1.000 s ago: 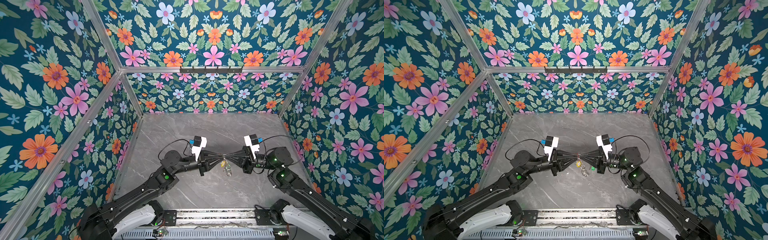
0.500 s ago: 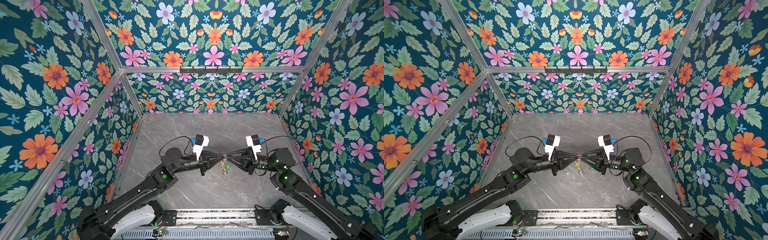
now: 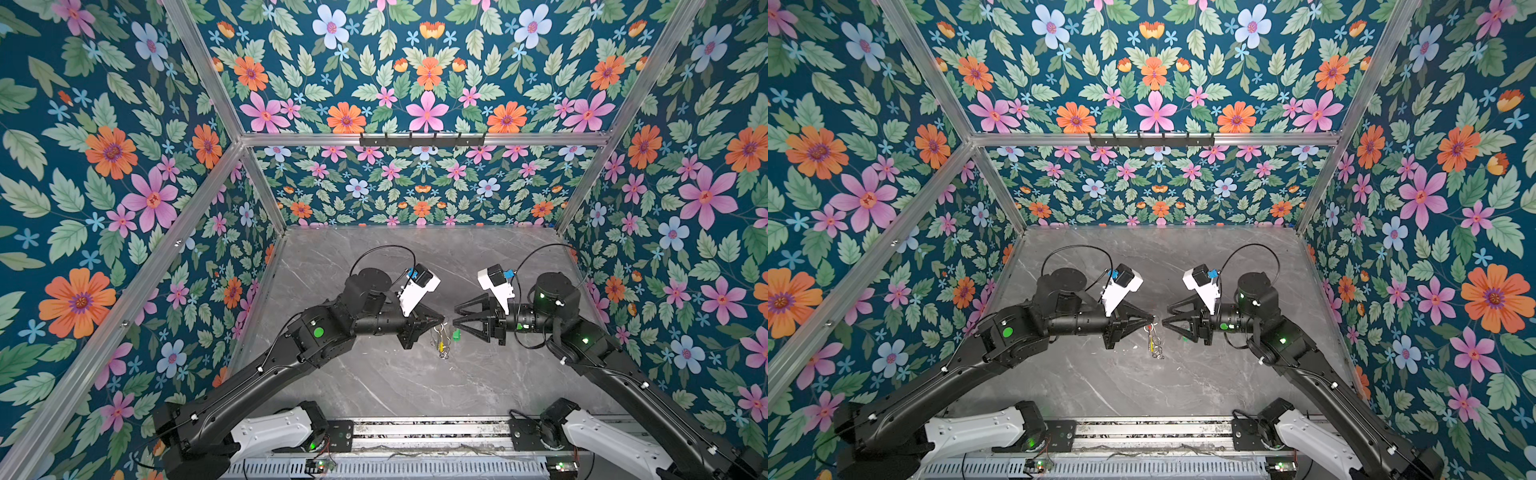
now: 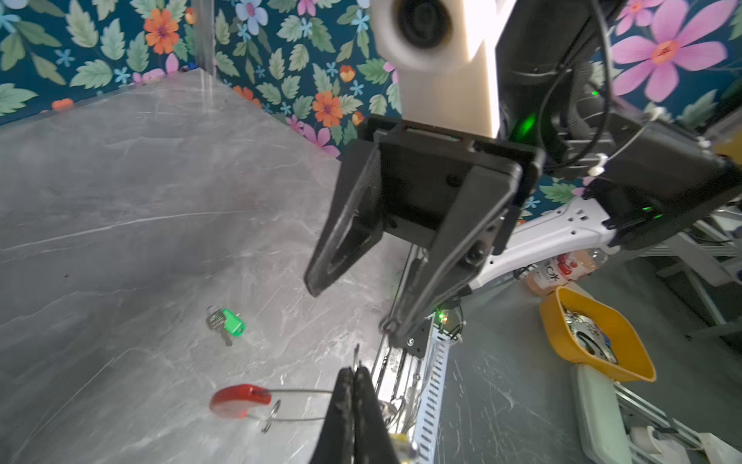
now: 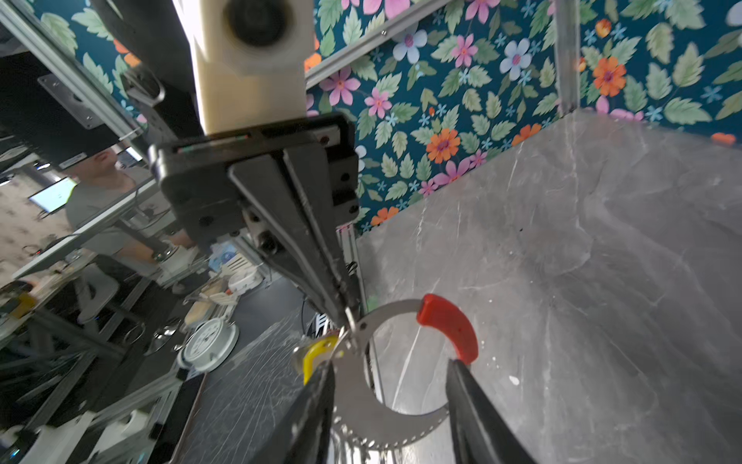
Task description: Remove the keys from the keyring
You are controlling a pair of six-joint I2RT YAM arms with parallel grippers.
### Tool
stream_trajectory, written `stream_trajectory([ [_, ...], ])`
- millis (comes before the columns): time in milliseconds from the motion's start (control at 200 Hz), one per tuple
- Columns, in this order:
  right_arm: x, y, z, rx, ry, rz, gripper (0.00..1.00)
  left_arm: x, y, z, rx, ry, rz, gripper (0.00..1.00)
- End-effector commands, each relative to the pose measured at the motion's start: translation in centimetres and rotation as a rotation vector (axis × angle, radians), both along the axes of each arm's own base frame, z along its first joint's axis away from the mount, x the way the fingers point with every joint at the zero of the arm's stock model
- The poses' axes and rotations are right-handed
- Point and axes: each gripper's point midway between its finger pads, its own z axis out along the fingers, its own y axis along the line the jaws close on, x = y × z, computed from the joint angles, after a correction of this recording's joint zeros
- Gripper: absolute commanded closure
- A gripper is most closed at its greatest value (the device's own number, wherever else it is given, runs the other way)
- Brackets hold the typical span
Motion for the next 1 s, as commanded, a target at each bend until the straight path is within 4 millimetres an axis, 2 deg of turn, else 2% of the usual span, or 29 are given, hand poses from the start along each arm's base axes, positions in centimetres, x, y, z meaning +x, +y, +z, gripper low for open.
stream_trajectory([
  [0,-1.8,0.4,0.0,0.012,-0.004,0.141,0.53,-0.7,0.7,-1.3,0.086,-0.003,-0.029,1.0],
  [130,-2.6,0.5,0.2,0.032,-0.01,0.192,0.57,-1.0,0.7,-1.4,0.104,-0.008,-0.043,1.0],
  [290,-2.1,0.9,-0.4,0.011,0.022,0.209,0.68,-1.5,0.4,-1.1,0.092,-0.016,-0.072,1.0],
  [400,-1.7,1.2,-0.4,0.009,0.034,0.215,0.7,-1.7,0.2,-0.8,0.085,-0.021,-0.082,1.0],
  [715,-2.4,2.3,-0.6,0.006,0.039,0.268,0.76,-1.9,-0.3,-0.6,0.085,-0.026,-0.1,1.0],
  [920,-2.6,2.4,-0.5,0.009,0.034,0.272,0.84,-2.0,-0.3,-0.5,0.08,-0.025,-0.106,1.0],
  [995,-2.7,2.4,-0.4,0.011,0.03,0.272,0.93,-2.0,-0.3,-0.5,0.079,-0.026,-0.106,1.0],
])
